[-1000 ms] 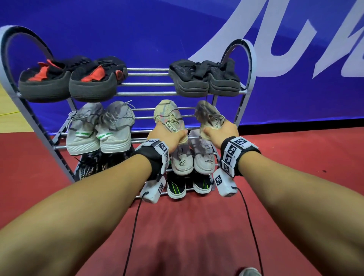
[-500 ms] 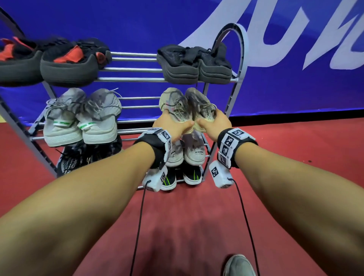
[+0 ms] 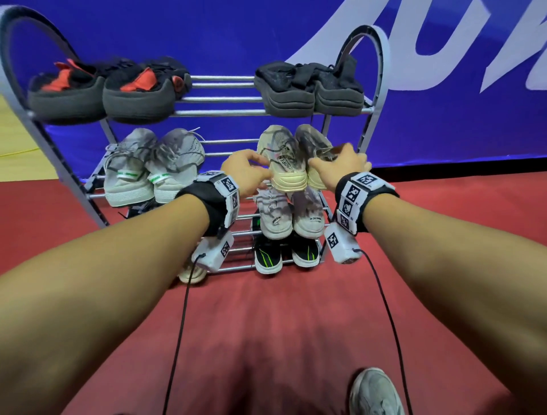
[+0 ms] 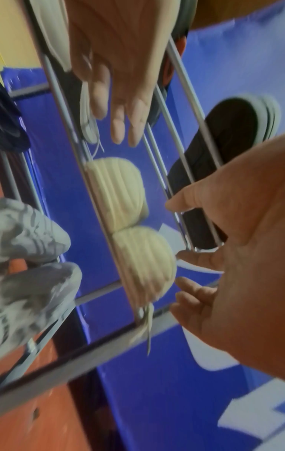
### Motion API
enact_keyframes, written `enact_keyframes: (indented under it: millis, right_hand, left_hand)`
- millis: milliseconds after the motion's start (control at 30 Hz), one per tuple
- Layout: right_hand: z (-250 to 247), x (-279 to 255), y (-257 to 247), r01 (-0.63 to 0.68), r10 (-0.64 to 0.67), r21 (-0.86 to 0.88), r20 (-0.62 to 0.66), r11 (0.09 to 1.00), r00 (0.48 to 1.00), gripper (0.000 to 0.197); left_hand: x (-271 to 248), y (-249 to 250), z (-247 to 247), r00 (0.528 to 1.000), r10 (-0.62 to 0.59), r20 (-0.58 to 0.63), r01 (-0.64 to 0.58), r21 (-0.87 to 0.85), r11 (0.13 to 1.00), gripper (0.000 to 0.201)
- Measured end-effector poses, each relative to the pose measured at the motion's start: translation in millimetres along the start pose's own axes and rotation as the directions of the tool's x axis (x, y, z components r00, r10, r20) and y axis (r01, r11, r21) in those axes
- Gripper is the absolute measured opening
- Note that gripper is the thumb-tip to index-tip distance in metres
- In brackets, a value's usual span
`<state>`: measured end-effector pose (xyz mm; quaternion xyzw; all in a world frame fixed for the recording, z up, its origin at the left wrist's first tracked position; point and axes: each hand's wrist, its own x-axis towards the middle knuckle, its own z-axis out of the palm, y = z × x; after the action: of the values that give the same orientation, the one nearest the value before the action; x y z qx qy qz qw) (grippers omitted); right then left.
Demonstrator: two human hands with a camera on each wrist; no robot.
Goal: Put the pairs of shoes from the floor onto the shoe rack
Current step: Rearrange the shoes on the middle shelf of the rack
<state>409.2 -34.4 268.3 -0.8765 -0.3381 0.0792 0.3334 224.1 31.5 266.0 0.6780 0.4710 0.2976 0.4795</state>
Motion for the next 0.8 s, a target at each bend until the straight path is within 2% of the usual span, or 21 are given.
enact_keyframes:
  millis: [67, 133, 233, 367, 433, 533, 600, 633, 733, 800]
  right_hand:
    - [-1.2, -10.6, -19.9, 0.088, -0.088, 0.022, 0.0, 0.996, 0.996, 0.064]
    - [5.1, -17.9, -37.8, 0.183, -0.188, 0.132, 0.023, 0.974, 0.982, 0.049]
    - [14.9, -30.8, -54.9, 0.212, -0.297, 0.38, 0.18, 0.9, 0.938, 0.029]
    - [23.0, -50.5, -63.1, 0.166, -0.369, 0.447, 0.417, 0.879, 0.83, 0.025]
    - [31.5, -61.1, -63.2, 0.145, -0.382, 0.431, 0.538, 0.891, 0.752, 0.016]
    - [47.9, -84.0, -65.2, 0.216, -0.348, 0.273, 0.711, 0.938, 0.611, 0.009]
    - [63.8, -100.0, -67.9, 0.289, -0.316, 0.176, 0.765, 0.941, 0.561, 0.011]
    - [73.5, -105.9, -69.0, 0.331, -0.318, 0.144, 0.763, 0.932, 0.563, 0.014]
    - [99.9, -121.1, -67.5, 0.421, -0.354, 0.085, 0.703, 0.903, 0.617, 0.031]
    - [111.5, -133.2, -60.3, 0.473, -0.366, 0.031, 0.678, 0.88, 0.638, 0.035]
  left_hand:
    - [-6.7, 2.9, -8.5, 1.0, 0.008, 0.018, -0.009, 0.008, 1.0, 0.022]
    - [-14.7, 4.1, -16.6, 0.998, -0.003, 0.066, 0.003, 0.001, 1.0, 0.018]
    - [-26.5, 1.2, -31.2, 0.993, -0.03, 0.114, 0.031, -0.001, 1.0, 0.016]
    - [-42.3, -10.1, -52.4, 0.99, -0.045, 0.131, 0.048, -0.015, 0.999, 0.015]
    - [-48.8, -22.9, -61.3, 0.987, -0.055, 0.15, 0.056, -0.004, 0.998, 0.013]
    - [-52.8, -45.3, -67.6, 0.98, -0.094, 0.175, 0.08, 0.083, 0.993, 0.015]
    - [-58.1, -60.4, -68.4, 0.976, -0.121, 0.181, 0.094, 0.151, 0.984, 0.017]
    - [-61.0, -68.2, -69.1, 0.976, -0.129, 0.175, 0.1, 0.164, 0.981, 0.015]
    - [-69.8, -96.0, -76.3, 0.978, -0.139, 0.155, 0.101, 0.228, 0.968, 0.016]
    - [-75.6, -117.5, -84.0, 0.986, -0.153, 0.063, 0.129, 0.281, 0.951, 0.017]
